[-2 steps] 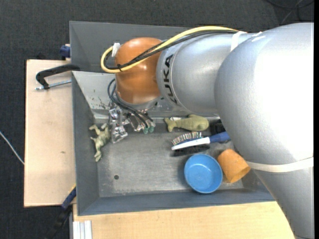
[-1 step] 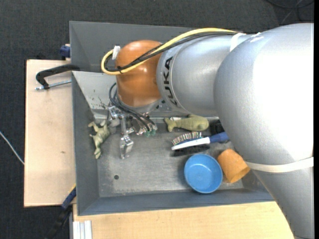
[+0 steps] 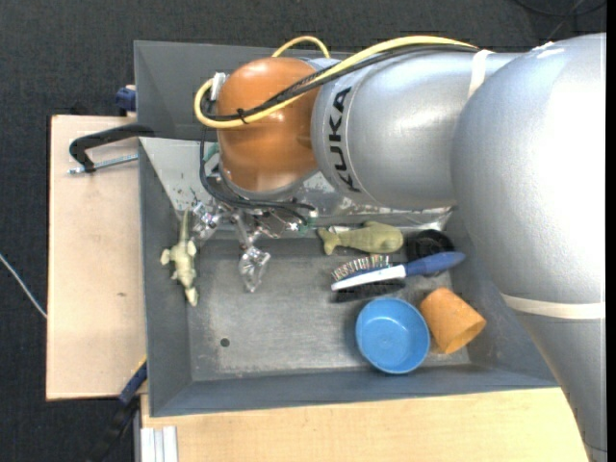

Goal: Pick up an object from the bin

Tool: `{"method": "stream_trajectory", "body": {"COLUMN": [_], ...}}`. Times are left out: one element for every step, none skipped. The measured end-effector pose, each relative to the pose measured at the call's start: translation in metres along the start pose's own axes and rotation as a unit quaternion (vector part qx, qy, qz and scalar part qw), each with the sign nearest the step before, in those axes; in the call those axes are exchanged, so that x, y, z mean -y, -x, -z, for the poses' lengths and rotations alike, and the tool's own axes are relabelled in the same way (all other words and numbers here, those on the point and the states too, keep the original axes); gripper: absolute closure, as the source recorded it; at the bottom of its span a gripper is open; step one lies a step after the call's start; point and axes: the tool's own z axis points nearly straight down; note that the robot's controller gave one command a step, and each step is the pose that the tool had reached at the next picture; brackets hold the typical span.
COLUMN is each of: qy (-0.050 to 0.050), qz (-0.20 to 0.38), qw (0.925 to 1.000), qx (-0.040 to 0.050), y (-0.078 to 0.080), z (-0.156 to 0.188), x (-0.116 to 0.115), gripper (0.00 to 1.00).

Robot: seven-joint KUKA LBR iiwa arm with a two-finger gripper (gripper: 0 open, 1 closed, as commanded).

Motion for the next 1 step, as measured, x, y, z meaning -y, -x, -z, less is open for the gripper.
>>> {"method": "stream_trajectory", "body": {"qy": [0.003], "qz": [0.035], "qw": [0.9994], "qx": [-0.0039], "y": [-0.0448], "z": [-0.023], "x": [0.0333], "gripper": [0.0]}}
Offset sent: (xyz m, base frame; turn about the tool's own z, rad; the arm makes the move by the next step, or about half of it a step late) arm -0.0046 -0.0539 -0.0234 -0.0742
